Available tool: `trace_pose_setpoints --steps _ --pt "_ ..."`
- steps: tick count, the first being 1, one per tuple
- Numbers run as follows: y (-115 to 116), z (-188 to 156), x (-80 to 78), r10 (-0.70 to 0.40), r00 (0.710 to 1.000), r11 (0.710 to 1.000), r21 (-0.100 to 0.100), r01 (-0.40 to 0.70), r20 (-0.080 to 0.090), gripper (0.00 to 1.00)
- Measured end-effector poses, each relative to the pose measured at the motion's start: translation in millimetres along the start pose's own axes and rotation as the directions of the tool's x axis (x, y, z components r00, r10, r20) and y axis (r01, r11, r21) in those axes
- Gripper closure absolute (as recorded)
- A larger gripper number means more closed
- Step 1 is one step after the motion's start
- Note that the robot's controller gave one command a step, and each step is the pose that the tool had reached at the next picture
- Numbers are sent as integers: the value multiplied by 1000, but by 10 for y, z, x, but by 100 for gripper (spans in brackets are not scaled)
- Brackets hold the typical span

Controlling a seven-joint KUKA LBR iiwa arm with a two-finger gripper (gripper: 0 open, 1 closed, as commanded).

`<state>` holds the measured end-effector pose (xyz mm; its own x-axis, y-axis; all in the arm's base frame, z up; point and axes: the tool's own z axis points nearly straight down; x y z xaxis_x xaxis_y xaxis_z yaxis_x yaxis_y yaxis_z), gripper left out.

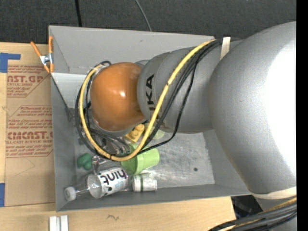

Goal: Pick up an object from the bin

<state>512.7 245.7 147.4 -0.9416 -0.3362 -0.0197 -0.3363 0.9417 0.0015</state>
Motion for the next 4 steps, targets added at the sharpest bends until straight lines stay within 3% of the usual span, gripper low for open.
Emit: trace_pose_setpoints --steps 1,2,4 --pt "37 588 64 59 998 998 0 -59 0 0" --pt "67 760 157 169 985 986 2 -169 -14 100" --pt "67 734 164 170 985 985 3 -170 -17 100"
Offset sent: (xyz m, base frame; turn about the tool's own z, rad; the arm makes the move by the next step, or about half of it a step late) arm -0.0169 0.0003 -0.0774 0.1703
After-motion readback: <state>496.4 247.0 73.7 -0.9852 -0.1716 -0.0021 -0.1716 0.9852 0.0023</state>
